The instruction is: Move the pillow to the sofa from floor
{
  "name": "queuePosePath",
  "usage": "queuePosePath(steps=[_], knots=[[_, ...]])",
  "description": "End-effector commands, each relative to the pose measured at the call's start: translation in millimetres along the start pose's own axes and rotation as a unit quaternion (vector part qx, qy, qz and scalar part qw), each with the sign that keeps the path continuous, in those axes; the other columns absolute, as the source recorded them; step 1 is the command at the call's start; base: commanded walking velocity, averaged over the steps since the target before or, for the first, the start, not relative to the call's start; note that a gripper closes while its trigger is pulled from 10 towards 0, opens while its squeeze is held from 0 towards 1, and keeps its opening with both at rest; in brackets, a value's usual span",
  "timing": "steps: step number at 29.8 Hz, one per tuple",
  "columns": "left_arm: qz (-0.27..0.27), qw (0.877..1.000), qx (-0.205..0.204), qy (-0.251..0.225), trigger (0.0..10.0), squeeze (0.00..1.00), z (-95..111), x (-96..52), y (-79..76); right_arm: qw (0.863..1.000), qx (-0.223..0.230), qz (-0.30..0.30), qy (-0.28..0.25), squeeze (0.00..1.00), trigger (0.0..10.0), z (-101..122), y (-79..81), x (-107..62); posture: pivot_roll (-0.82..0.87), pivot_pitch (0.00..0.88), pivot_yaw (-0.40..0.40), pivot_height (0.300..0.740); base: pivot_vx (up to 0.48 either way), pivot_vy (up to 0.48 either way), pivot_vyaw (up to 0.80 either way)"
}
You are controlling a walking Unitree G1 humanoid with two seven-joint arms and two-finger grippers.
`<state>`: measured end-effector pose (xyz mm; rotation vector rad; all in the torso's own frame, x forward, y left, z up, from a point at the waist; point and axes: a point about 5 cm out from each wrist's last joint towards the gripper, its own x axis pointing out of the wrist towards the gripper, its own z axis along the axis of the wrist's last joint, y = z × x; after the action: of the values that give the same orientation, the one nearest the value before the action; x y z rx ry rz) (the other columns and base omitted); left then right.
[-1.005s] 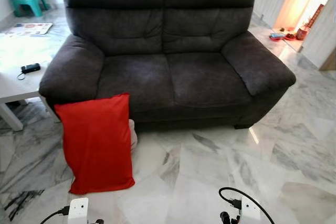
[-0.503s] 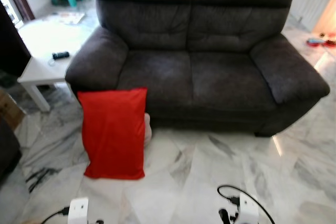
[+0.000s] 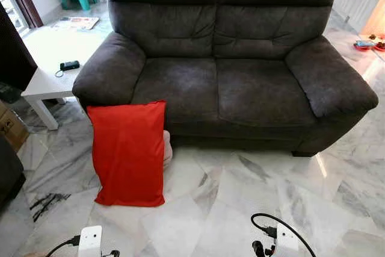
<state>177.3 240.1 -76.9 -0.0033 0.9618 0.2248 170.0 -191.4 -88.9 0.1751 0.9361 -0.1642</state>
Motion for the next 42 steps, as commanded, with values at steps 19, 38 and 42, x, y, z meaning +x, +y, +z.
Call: queuePosePath(steps=[19,38,42], knots=[[-0.005,1.000,-0.005,0.007,10.0,0.00,-3.0,-0.2,-2.0,1.000,0.017,-0.016,0.000,0.00,10.0,-1.9,-3.1,-0.6,-0.06,0.000,-0.022,0.740,0.052,0.000,0.21],[-0.006,1.000,-0.010,0.006,10.0,0.00,-1.7,0.2,-3.3,1.000,0.008,-0.013,-0.002,0.00,10.0,0.6,-3.4,-0.2,-0.06,0.000,-0.026,0.740,0.269,0.000,0.15],[-0.006,1.000,-0.010,0.007,10.0,0.00,-2.2,0.1,-3.2,1.000,0.003,-0.012,0.001,0.00,10.0,0.1,-3.5,-0.2,-0.06,0.000,-0.025,0.740,0.275,0.000,0.00]])
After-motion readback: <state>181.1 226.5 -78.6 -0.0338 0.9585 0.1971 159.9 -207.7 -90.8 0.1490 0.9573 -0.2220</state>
